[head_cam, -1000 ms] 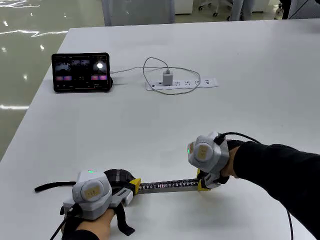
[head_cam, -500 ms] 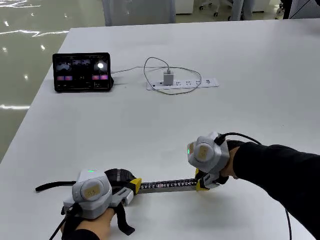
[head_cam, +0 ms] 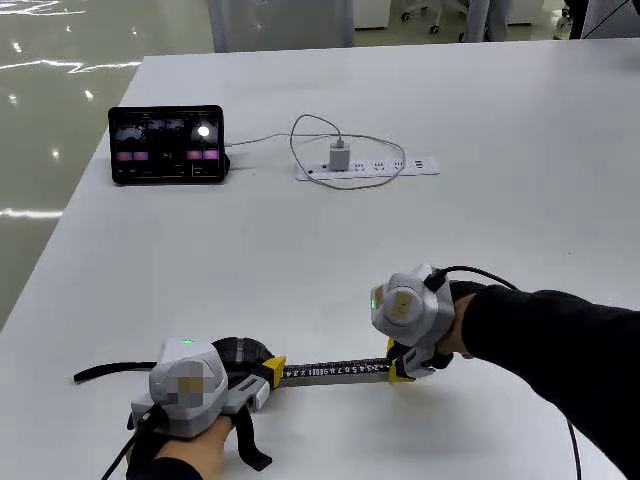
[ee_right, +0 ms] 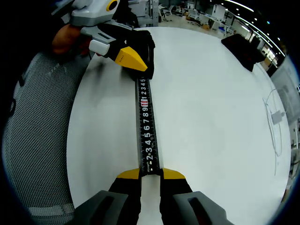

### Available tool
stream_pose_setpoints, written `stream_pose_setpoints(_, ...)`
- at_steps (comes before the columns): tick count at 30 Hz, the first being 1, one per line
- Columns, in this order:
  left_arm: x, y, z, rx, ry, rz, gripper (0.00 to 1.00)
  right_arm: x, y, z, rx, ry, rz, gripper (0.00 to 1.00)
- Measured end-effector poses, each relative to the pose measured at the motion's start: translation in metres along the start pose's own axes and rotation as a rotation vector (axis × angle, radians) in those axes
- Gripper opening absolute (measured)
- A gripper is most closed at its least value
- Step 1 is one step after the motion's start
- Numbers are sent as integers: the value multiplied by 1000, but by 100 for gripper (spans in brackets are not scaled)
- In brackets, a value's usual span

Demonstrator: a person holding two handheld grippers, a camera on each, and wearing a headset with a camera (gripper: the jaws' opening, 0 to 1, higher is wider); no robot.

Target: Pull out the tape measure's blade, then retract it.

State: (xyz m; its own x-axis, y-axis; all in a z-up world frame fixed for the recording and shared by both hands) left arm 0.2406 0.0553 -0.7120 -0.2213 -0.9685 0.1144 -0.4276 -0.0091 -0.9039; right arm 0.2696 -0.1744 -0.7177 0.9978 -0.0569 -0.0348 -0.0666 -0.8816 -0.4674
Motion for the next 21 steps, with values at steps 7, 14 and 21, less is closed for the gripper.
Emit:
stream_pose_setpoints(7, -1, 0, 0, 3, 4, -10, 61, 0, -3, 2, 6, -3, 7, 11)
stream_pose_setpoints(14, -1, 1, -1, 6, 9, -9, 61, 0, -6, 3, 1, -7, -5, 11)
stream_pose_setpoints(21, -1, 1, 0, 4, 11, -8, 61, -1, -9, 5, 13, -3, -18, 11)
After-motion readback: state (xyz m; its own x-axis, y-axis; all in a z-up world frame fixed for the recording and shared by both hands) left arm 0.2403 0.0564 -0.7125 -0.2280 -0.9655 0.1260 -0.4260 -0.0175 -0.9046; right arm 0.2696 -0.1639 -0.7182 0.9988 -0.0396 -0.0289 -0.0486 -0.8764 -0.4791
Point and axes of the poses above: the centre of the closed fingertips' face, and the gripper's own axes: z roughly forward along the fingers, x roughly to its right, y roughly out of its underside, the point moved 7 cm from there along -z, roughly backward along the fingers, and after that the axes turned 9 degrees about x, right-handed, at the moved point
